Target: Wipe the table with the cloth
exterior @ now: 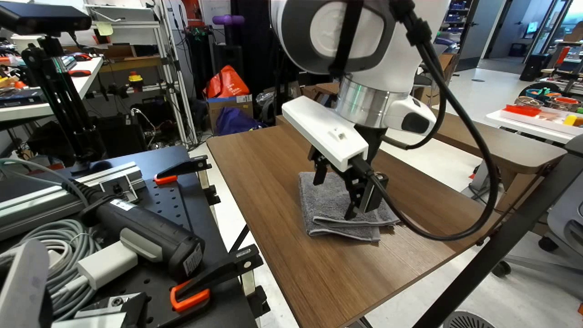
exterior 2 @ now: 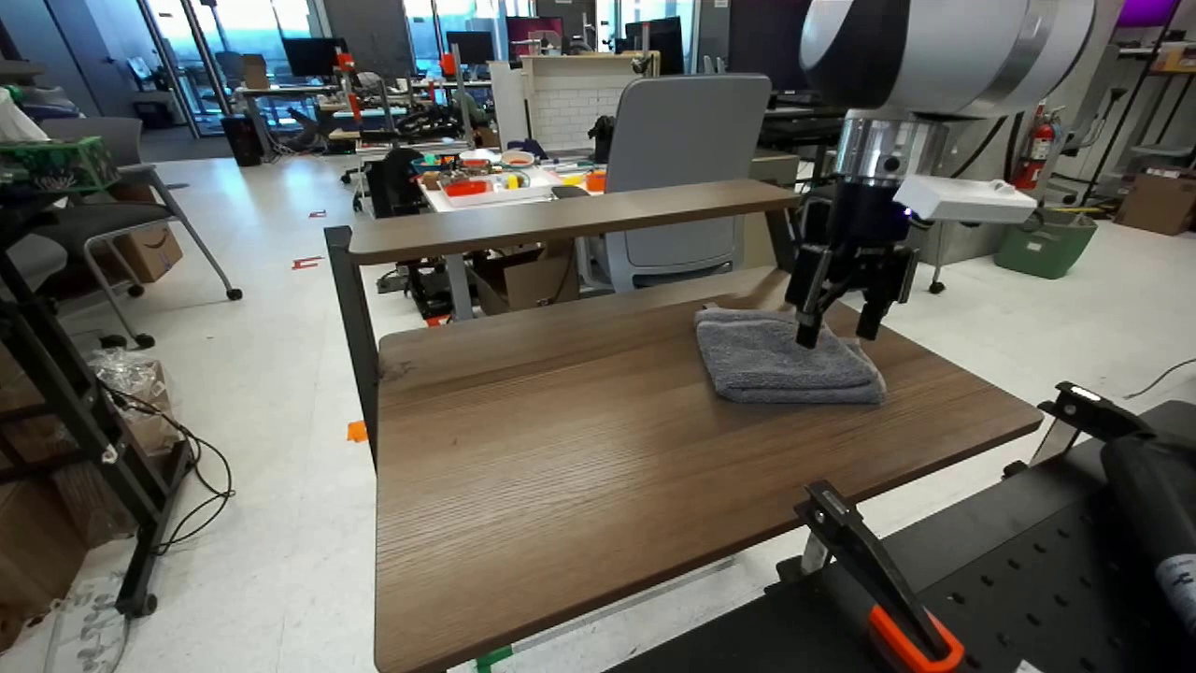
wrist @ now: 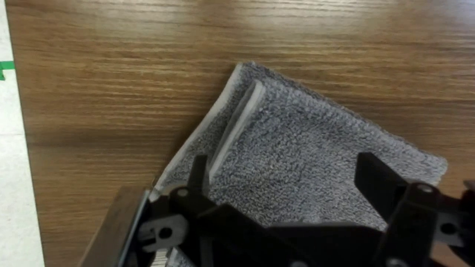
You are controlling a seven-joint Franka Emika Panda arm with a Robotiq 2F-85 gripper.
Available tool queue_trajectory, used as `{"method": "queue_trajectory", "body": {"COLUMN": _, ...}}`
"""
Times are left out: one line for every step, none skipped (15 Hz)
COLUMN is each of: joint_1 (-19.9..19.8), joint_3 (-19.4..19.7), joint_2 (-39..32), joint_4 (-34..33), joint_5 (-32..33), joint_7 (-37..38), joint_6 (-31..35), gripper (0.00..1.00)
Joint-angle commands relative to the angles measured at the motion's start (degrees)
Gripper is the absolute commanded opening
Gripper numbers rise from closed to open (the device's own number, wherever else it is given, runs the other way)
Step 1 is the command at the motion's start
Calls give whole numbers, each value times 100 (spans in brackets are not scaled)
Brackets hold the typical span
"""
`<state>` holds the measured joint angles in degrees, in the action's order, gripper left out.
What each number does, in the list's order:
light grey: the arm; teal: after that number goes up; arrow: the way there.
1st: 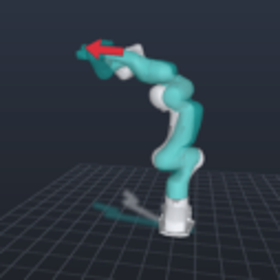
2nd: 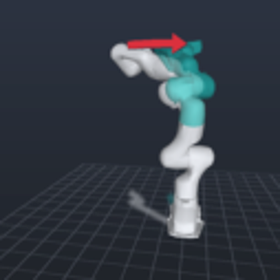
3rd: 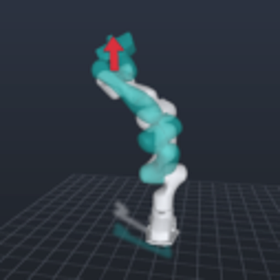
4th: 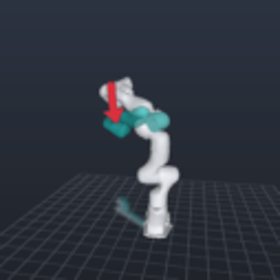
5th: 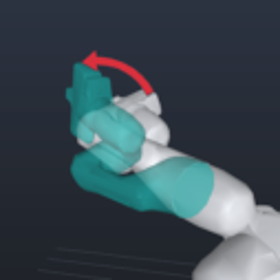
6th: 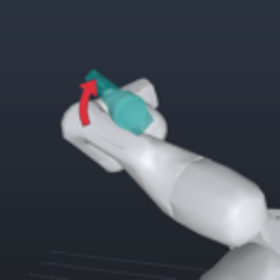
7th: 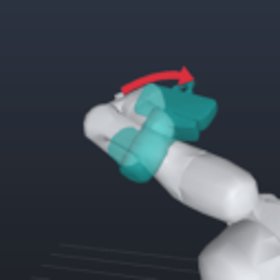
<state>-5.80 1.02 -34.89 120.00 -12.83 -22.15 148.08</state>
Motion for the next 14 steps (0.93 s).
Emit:
{"method": "queue_trajectory", "body": {"joint_1": -29, "joint_3": -139, "joint_2": -668, "joint_4": -712, "joint_5": 424, "joint_7": 443, "joint_6": -115, "gripper": 100}}
{"method": "queue_trajectory", "body": {"joint_1": 13, "joint_3": -146, "joint_2": -813, "joint_4": -868, "joint_5": 534, "joint_7": 552, "joint_6": -158, "gripper": 100}}
{"method": "queue_trajectory", "body": {"joint_1": 27, "joint_3": -181, "joint_2": -954, "joint_4": -1015, "joint_5": 617, "joint_7": 613, "joint_6": -198, "gripper": 100}}
{"method": "queue_trajectory", "body": {"joint_1": 75, "joint_3": -190, "joint_2": -1075, "joint_4": -1144, "joint_5": 712, "joint_7": 710, "joint_6": -229, "gripper": 100}}
{"method": "queue_trajectory", "body": {"joint_1": 132, "joint_3": -208, "joint_2": -1202, "joint_4": -1292, "joint_5": 809, "joint_7": 786, "joint_6": -276, "gripper": 100}}
{"method": "queue_trajectory", "body": {"joint_1": 205, "joint_3": -226, "joint_2": -1311, "joint_4": -1435, "joint_5": 905, "joint_7": 859, "joint_6": -345, "gripper": 100}}
{"method": "queue_trajectory", "body": {"joint_1": 272, "joint_3": -240, "joint_2": -1393, "joint_4": -1562, "joint_5": 992, "joint_7": 921, "joint_6": -433, "gripper": 100}}
{"method": "queue_trajectory", "body": {"joint_1": 362, "joint_3": -247, "joint_2": -1471, "joint_4": -1702, "joint_5": 1074, "joint_7": 976, "joint_6": -560, "gripper": 100}}
{"method": "queue_trajectory", "body": {"joint_1": 470, "joint_3": -259, "joint_2": -1551, "joint_4": -1843, "joint_5": 1163, "joint_7": 1023, "joint_6": -687, "gripper": 100}}
{"method": "queue_trajectory", "body": {"joint_1": 567, "joint_3": -271, "joint_2": -1630, "joint_4": -1982, "joint_5": 1242, "joint_7": 1071, "joint_6": -804, "gripper": 100}}
{"method": "queue_trajectory", "body": {"joint_1": 693, "joint_3": -275, "joint_2": -1707, "joint_4": -2125, "joint_5": 1329, "joint_7": 1121, "joint_6": -936, "gripper": 100}}
{"method": "queue_trajectory", "body": {"joint_1": 796, "joint_3": -287, "joint_2": -1792, "joint_4": -2269, "joint_5": 1403, "joint_7": 1156, "joint_6": -1054, "gripper": 100}}
{"method": "queue_trajectory", "body": {"joint_1": 903, "joint_3": -312, "joint_2": -1881, "joint_4": -2426, "joint_5": 1470, "joint_7": 1180, "joint_6": -1202, "gripper": 100}}
{"method": "queue_trajectory", "body": {"joint_1": 1005, "joint_3": -341, "joint_2": -1971, "joint_4": -2578, "joint_5": 1529, "joint_7": 1188, "joint_6": -1337, "gripper": 100}}
